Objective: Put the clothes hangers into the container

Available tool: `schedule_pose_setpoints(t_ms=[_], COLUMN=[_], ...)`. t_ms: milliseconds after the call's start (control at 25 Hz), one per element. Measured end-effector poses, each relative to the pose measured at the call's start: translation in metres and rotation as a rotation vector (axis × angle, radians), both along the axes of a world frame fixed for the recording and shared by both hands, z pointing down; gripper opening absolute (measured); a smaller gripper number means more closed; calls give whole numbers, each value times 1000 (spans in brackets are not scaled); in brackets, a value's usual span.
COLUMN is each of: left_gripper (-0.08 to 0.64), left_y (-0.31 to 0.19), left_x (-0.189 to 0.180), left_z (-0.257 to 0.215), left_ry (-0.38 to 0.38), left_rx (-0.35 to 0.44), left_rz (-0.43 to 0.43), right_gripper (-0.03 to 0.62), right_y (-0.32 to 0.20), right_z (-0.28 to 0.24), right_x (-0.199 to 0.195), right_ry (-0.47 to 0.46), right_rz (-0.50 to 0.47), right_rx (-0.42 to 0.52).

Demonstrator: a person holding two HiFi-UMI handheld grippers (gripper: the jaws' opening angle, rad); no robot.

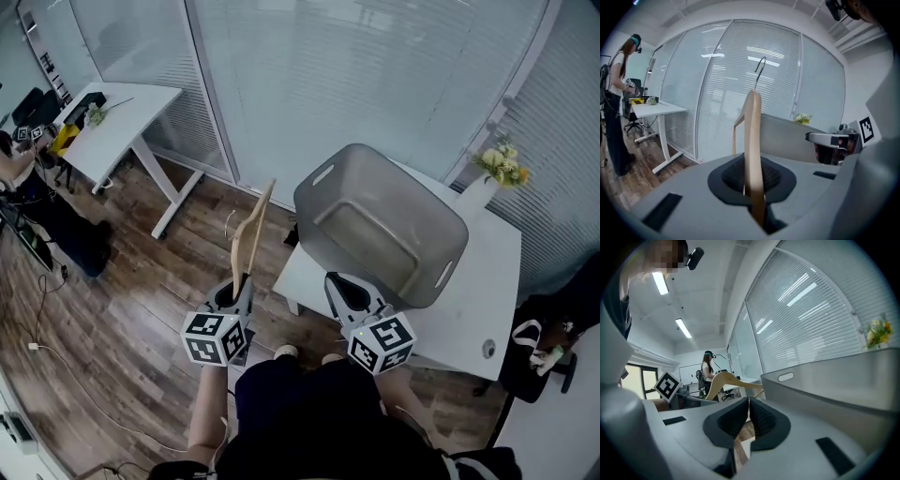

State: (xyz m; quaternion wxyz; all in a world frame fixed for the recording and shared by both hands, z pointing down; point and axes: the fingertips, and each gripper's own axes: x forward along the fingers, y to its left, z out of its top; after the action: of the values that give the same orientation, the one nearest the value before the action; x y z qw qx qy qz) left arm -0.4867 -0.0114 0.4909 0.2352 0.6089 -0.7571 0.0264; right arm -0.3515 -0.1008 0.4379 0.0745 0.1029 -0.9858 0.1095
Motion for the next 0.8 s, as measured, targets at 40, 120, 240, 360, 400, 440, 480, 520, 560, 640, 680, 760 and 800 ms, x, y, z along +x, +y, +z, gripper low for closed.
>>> schedule_pose_setpoints(t_ms=[40,120,240,360,400,440,480,520,560,640,680,760,800], left_gripper=[23,23,23,23,23,23,23,23,23,23,23,23,23], left_y=[-1,-1,-4,-9,-10,-10,-11,-11,-13,-15,-17,-19,-21], left_x=[-2,-4,-10,-18,-20,-23,-27,-31,-35,-45,-49,-55,-57], left_z=[0,0,-1,-6,-9,-12,-16,-20,-25,-37,-43,-55,-60], left_ry=[-1,-4,-12,-30,-35,-41,-50,-61,-77,-116,-136,-175,-191], left_rx=[-1,-2,-3,-1,1,5,9,15,20,31,37,51,58], left_rz=[15,43,80,123,140,156,173,189,205,235,250,280,297], right_gripper=[33,33,34,32,33,34,34,33,32,34,33,34,33], right_y=[0,0,-1,-3,-2,-1,0,0,-1,-3,-5,-7,-8], right_z=[-1,-4,-8,-13,-14,-16,-18,-20,-23,-30,-33,-41,-46], right_x=[1,2,4,6,7,9,11,13,15,20,23,29,32], right_ry=[-1,-4,-8,-10,-10,-10,-10,-11,-13,-21,-24,-28,-32], right_rz=[17,45,85,122,135,147,160,174,188,213,220,228,233], right_rx=[2,6,18,26,29,33,39,44,48,47,45,40,38])
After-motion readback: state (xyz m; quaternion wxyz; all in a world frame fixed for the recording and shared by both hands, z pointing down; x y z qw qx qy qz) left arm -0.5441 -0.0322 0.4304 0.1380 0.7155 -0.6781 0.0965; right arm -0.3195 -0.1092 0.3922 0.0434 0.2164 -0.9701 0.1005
